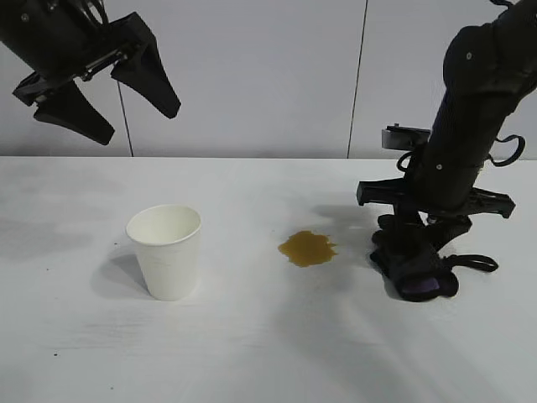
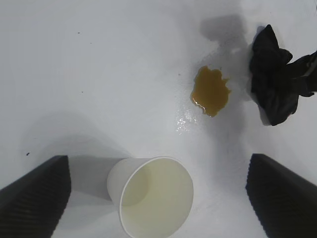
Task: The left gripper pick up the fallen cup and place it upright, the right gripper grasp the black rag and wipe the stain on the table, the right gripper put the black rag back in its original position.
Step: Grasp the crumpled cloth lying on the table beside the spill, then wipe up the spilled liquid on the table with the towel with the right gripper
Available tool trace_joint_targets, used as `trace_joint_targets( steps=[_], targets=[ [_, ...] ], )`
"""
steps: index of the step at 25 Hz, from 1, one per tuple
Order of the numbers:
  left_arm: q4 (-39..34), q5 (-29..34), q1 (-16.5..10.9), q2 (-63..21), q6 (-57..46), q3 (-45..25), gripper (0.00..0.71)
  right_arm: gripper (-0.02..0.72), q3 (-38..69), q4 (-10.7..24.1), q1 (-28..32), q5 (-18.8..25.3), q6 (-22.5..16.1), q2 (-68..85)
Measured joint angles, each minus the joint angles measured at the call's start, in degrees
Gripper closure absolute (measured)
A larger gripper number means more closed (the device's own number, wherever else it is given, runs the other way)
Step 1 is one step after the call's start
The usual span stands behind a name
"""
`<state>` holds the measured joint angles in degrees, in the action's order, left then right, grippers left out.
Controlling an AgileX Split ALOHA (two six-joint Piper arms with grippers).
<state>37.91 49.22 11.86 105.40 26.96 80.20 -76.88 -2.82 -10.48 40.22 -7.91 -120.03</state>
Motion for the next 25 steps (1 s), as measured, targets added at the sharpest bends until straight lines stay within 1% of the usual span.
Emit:
trace_joint_targets(
  steps=[4, 6, 9, 11, 15, 21, 25],
  targets=[
    [-0.12, 0.00, 0.00, 0.00, 0.00, 0.00, 0.016, 0.614, -0.17, -1.54, -0.05, 0.10, 0.06, 0.00],
    [-0.12, 0.00, 0.00, 0.00, 0.00, 0.00, 0.016, 0.614, -0.17, -4.14, -0.05, 0.10, 1.20, 0.34],
    [-0.12, 0.00, 0.00, 0.00, 0.00, 0.00, 0.016, 0.614, -0.17, -9.76, -0.24, -0.65, 3.95, 2.57],
    [-0.12, 0.00, 0.00, 0.00, 0.00, 0.00, 0.016, 0.614, -0.39, -12.06, -0.84, -1.28, 4.93, 4.42],
    [-0.12, 0.00, 0.00, 0.00, 0.00, 0.00, 0.016, 0.614, -2.39, -13.09, -4.37, -1.89, 5.23, 5.51],
    [-0.18, 0.00, 0.00, 0.00, 0.00, 0.00, 0.016, 0.614, -3.14, -13.31, -10.77, -7.40, 4.90, 4.44],
    [-0.85, 0.00, 0.00, 0.00, 0.00, 0.00, 0.016, 0.614, -3.25, -13.40, -12.30, -9.31, 4.72, 0.22]
  ],
)
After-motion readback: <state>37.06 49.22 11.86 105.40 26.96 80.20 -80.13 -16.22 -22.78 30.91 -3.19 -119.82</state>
